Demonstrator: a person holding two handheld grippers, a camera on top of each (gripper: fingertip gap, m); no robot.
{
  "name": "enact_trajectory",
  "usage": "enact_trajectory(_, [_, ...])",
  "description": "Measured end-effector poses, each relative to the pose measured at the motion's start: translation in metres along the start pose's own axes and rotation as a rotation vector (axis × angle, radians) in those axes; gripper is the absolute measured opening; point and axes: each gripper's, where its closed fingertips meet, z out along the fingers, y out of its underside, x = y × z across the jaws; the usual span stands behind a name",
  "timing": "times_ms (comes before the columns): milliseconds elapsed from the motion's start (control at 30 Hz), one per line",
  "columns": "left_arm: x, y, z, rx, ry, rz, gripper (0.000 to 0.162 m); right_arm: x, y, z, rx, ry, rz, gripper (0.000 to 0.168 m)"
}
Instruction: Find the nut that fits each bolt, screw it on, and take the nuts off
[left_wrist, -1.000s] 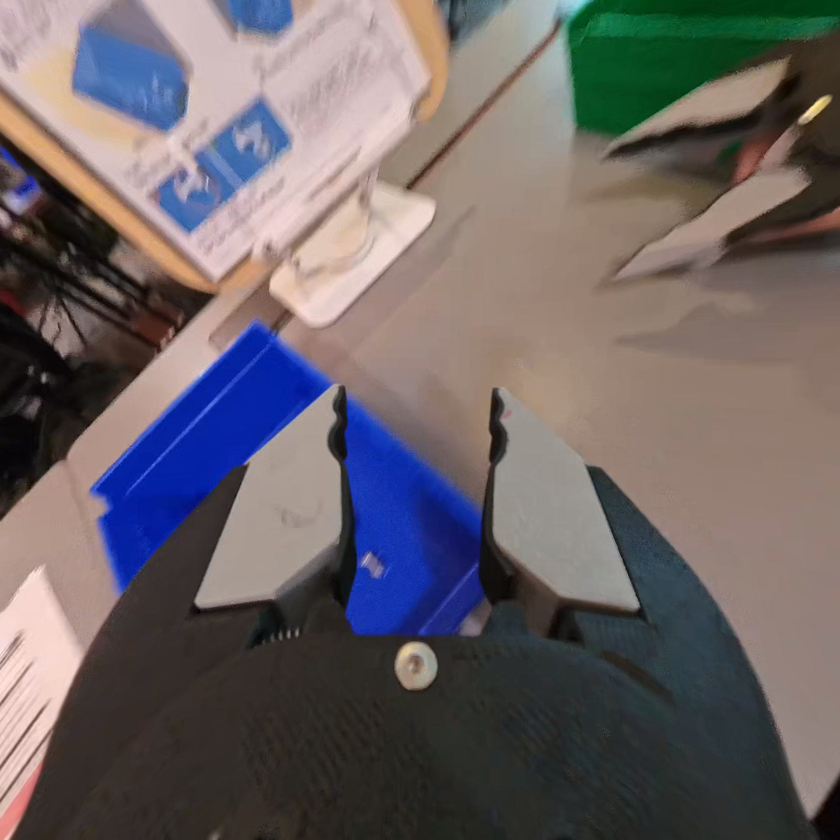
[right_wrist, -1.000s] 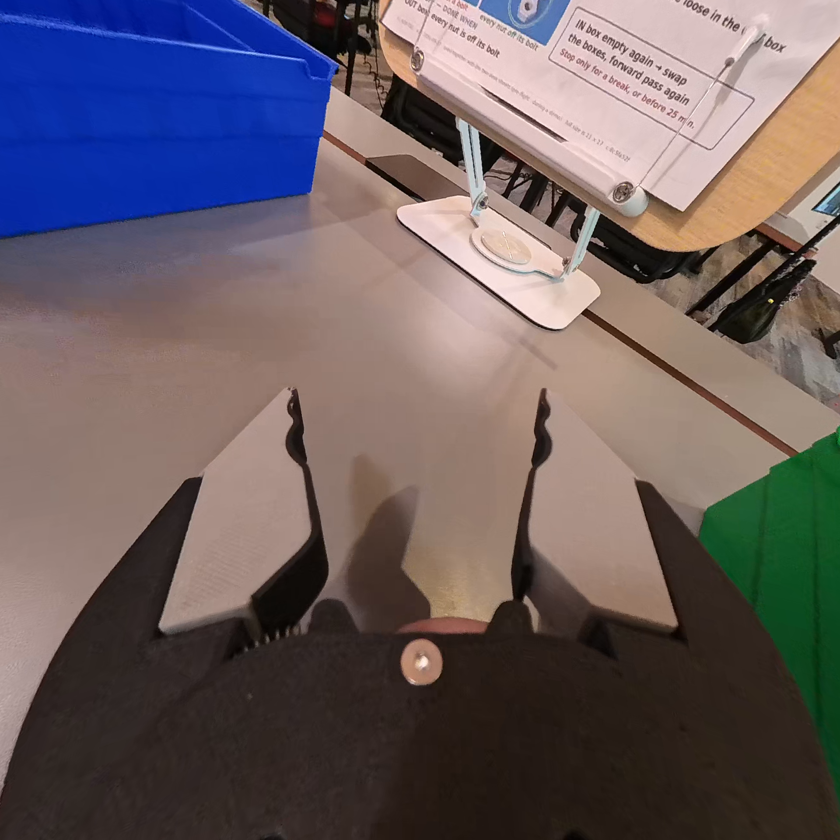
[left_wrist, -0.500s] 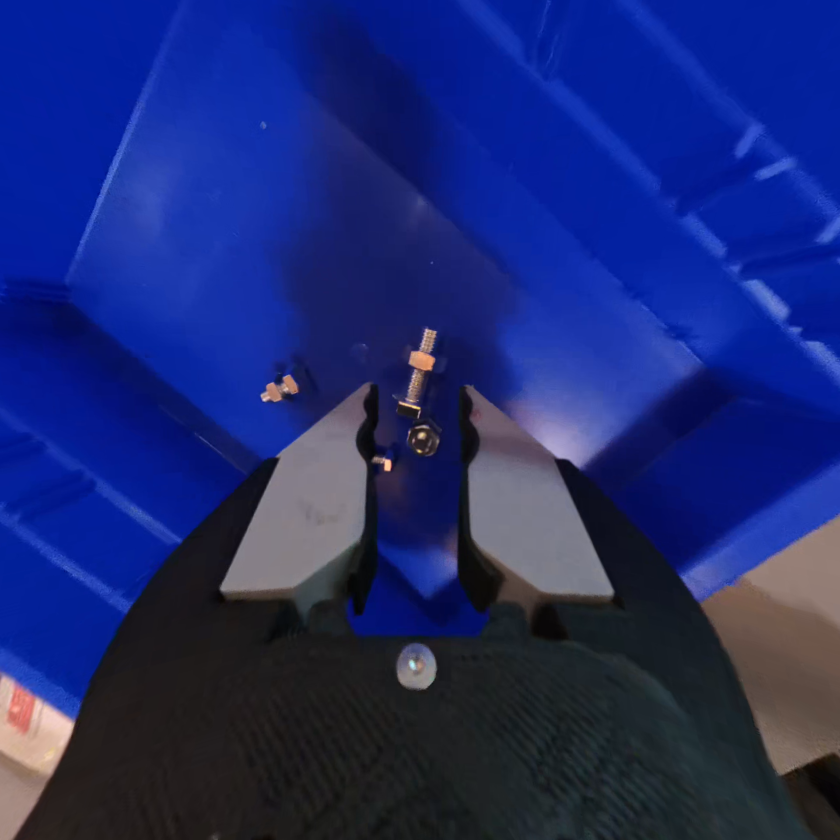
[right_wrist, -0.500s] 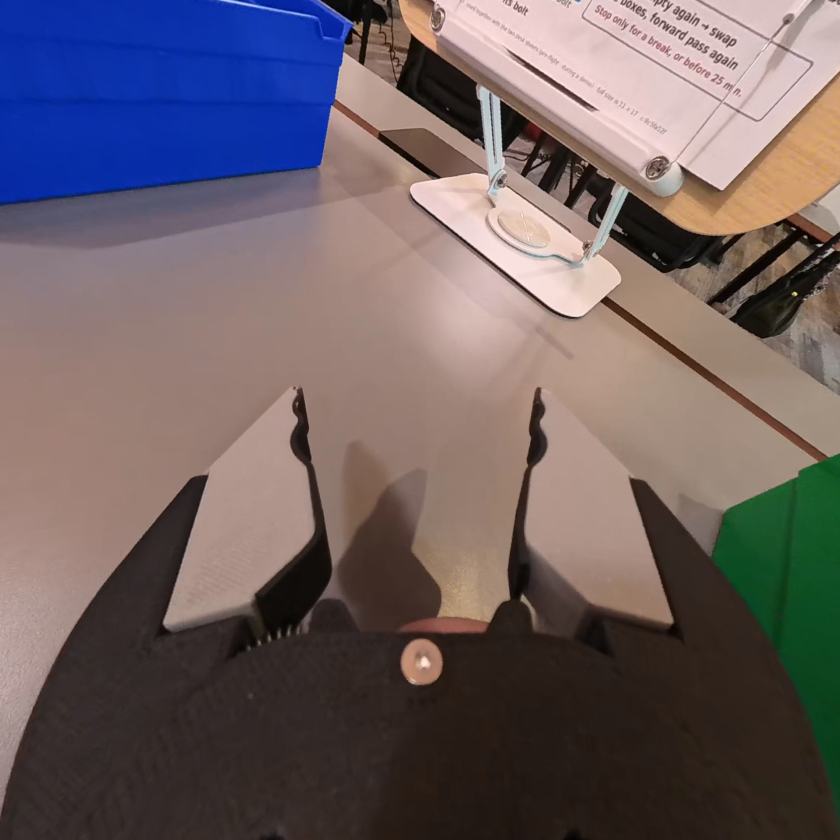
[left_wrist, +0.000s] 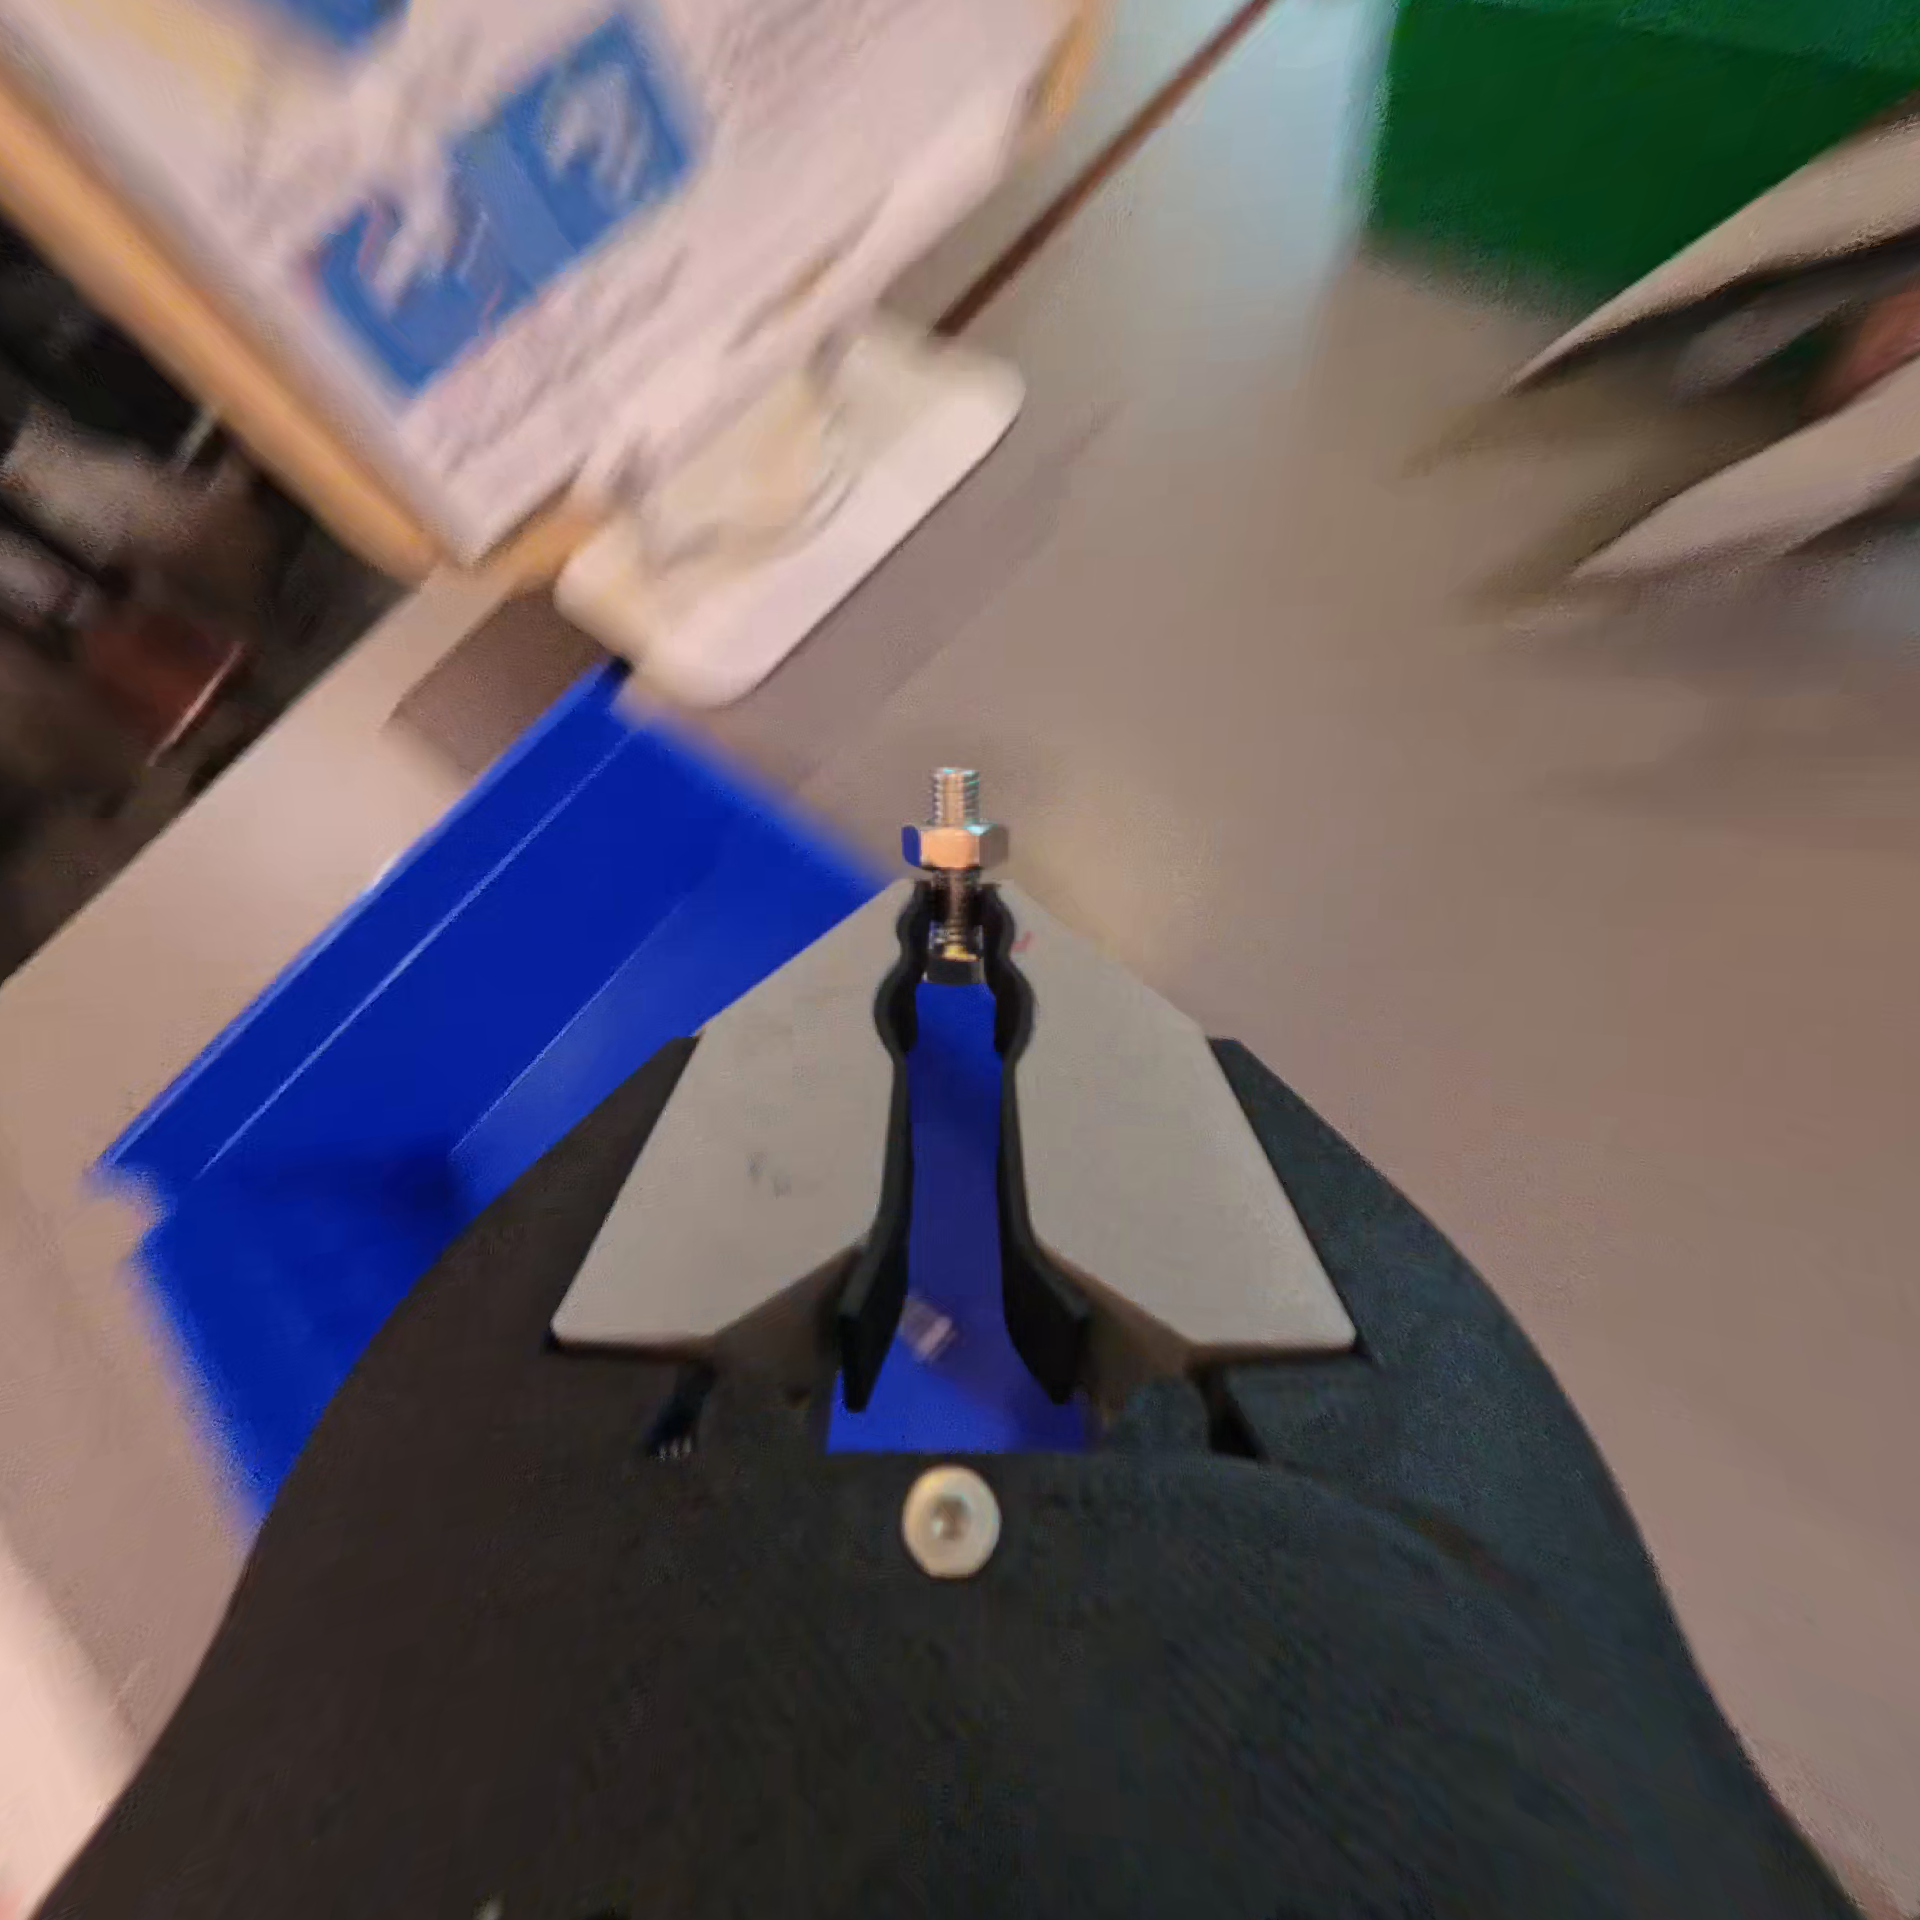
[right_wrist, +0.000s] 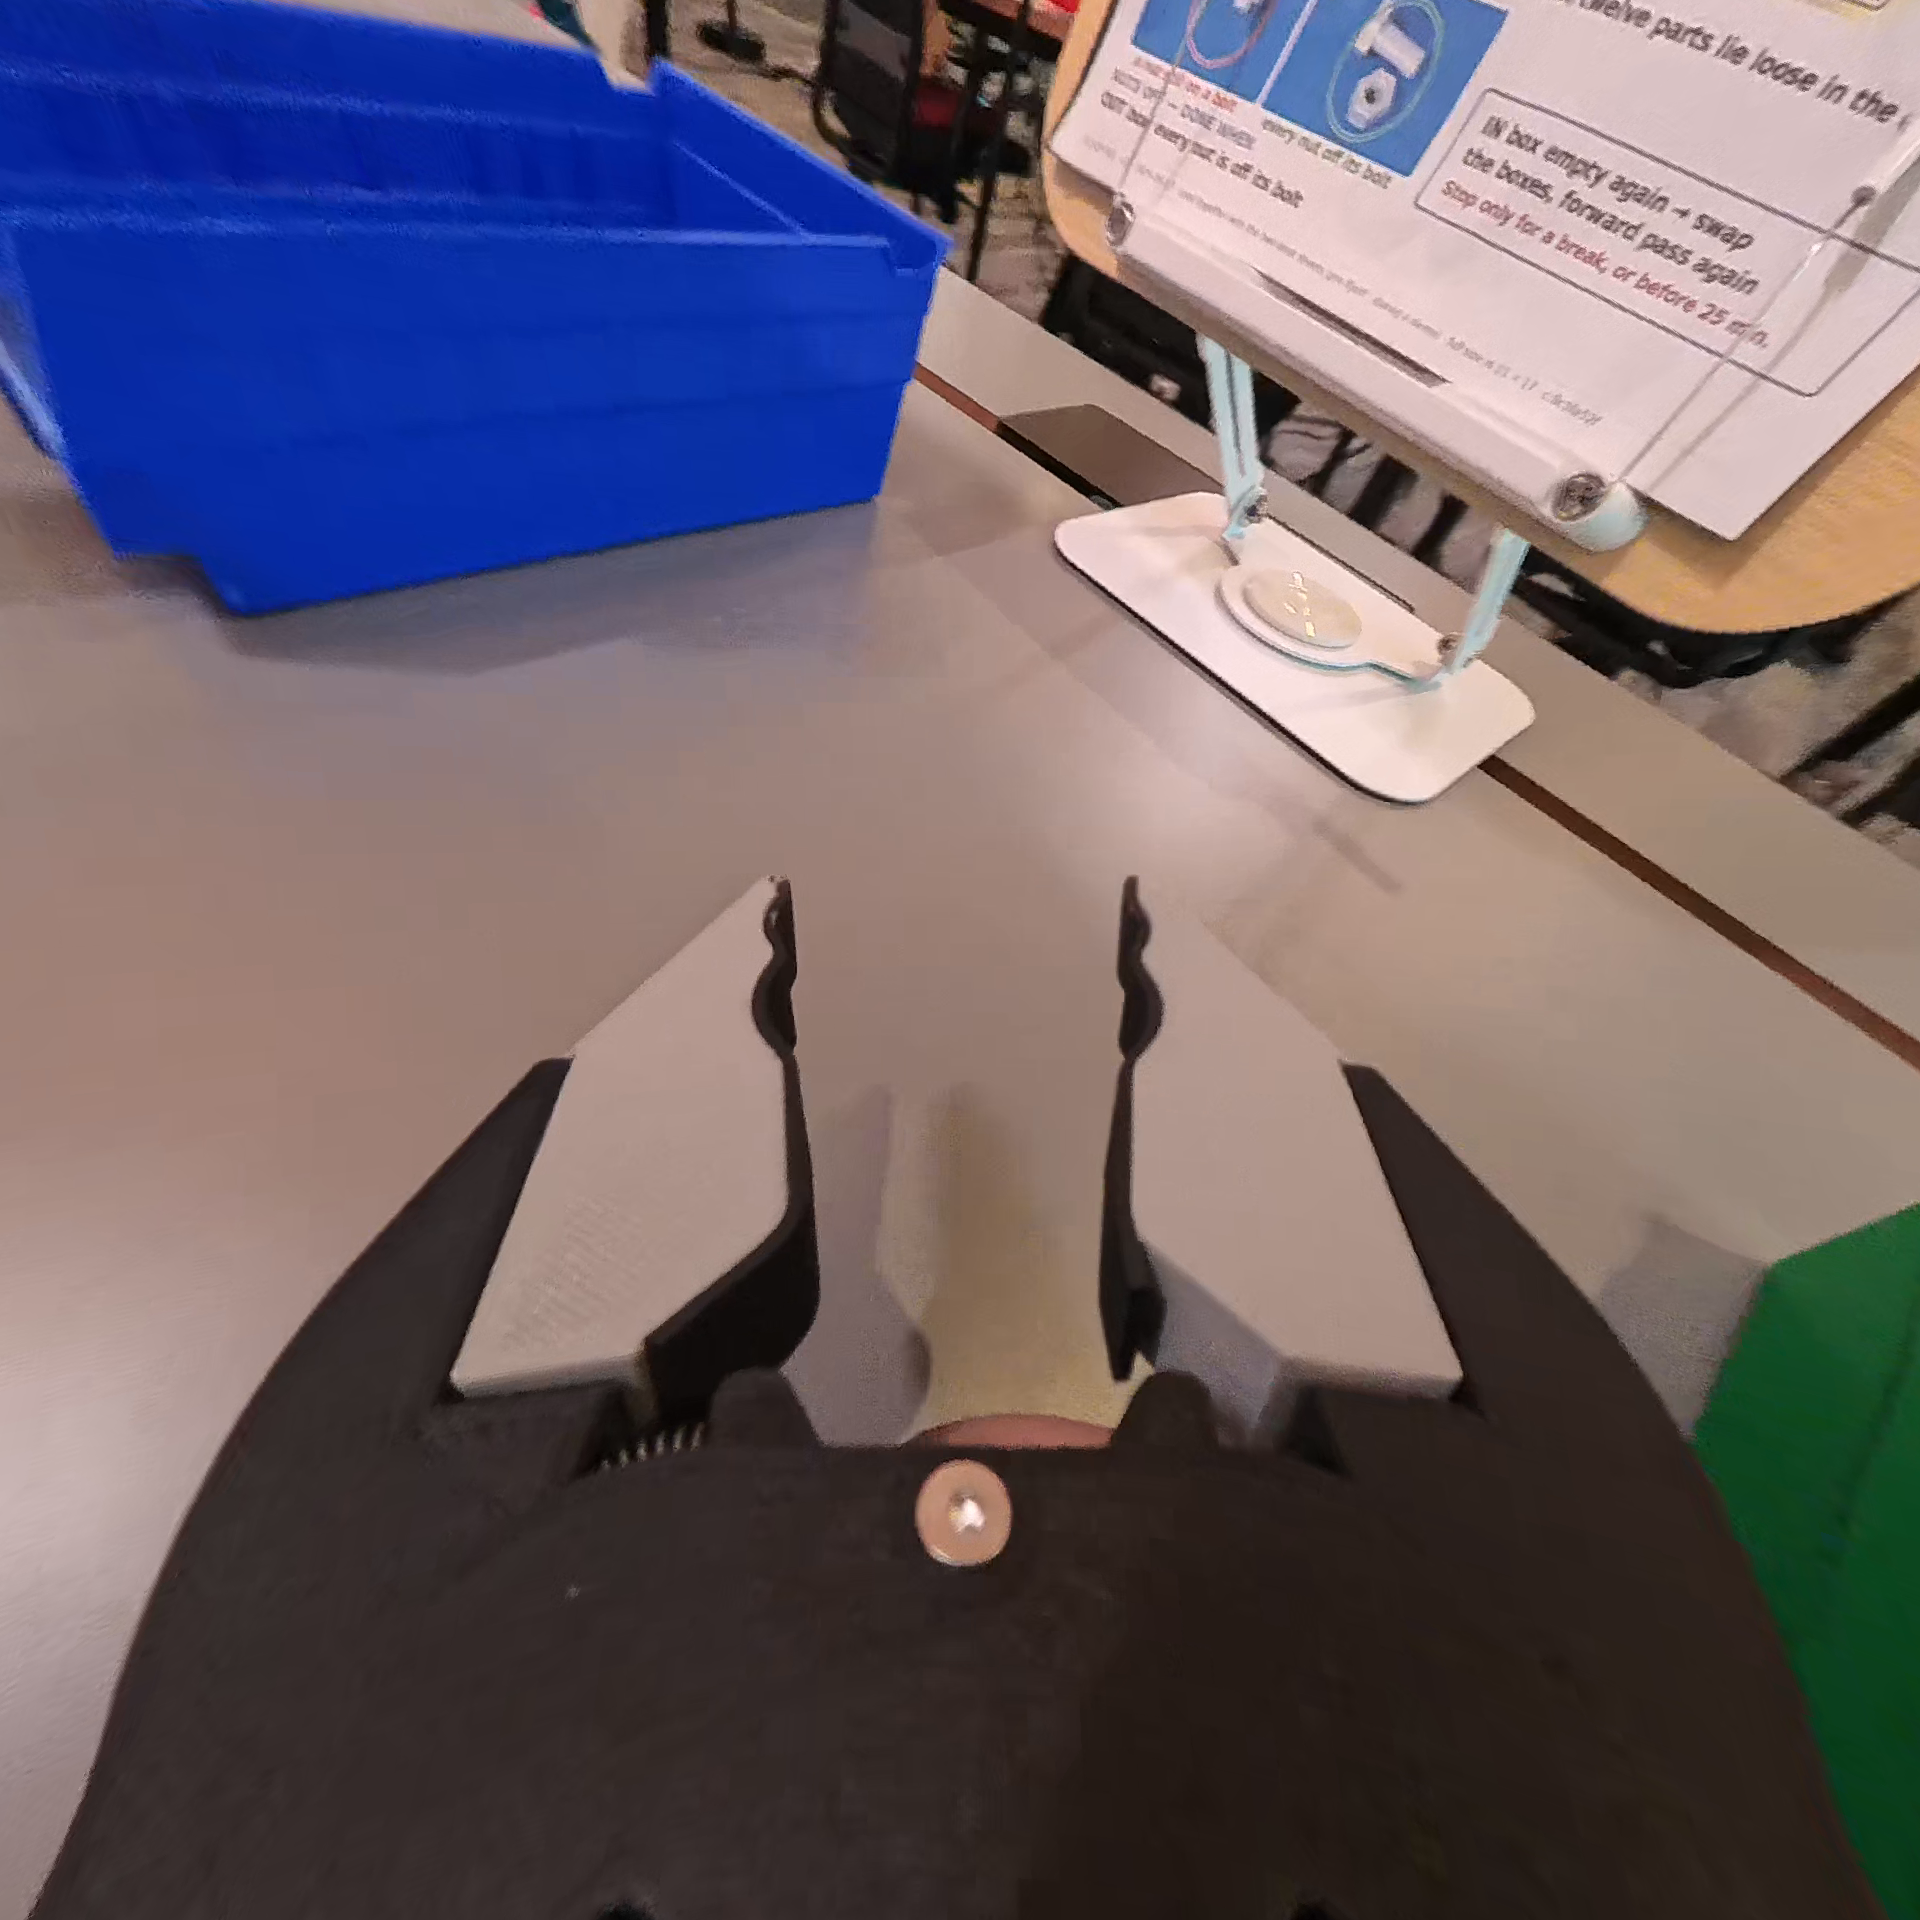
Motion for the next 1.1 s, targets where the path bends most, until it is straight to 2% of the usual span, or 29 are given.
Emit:
enact_trajectory(67, [0.059,-0.044,-0.001,0.173,0.132,0.031,0.007,-0.009,-0.012,-0.007,0.058,-0.074,0.028,0.045])
enact_trajectory(133, [0.106,-0.072,0.006,0.314,0.179,0.059,0.007,-0.025,-0.032,-0.019,0.153,-0.213,0.090,0.044])
enact_trajectory(200, [0.141,-0.083,0.016,0.401,0.208,0.054,0.007,-0.038,-0.054,-0.036,0.268,-0.356,0.181,0.038])
enact_trajectory(300, [0.178,-0.081,0.035,0.476,0.258,0.047,0.007,-0.038,-0.074,-0.055,0.392,-0.452,0.278,0.040])
enact_trajectory(400, [0.181,-0.065,0.068,0.437,0.148,0.096,0.007,-0.038,-0.072,-0.054,0.374,-0.487,0.320,0.033])
enact_trajectory(500, [0.189,-0.061,0.083,0.429,0.141,0.115,0.007,-0.044,-0.062,-0.044,0.296,-0.511,0.364,0.033])
enact_trajectory(567, [0.196,-0.059,0.088,0.412,0.145,0.142,0.007,-0.046,-0.058,-0.039,0.274,-0.500,0.368,0.033])
enact_trajectory(700, [0.198,-0.053,0.093,0.372,0.092,0.207,0.007,-0.052,-0.050,-0.033,0.223,-0.493,0.332,0.012])
enact_trajectory(767, [0.201,-0.051,0.094,0.366,0.079,0.229,0.007,-0.053,-0.049,-0.033,0.218,-0.484,0.320,0.008])
enact_trajectory(1100, [0.200,-0.048,0.098,0.365,0.087,0.167,0.007,-0.051,-0.045,-0.029,0.204,-0.408,0.262,0.006])
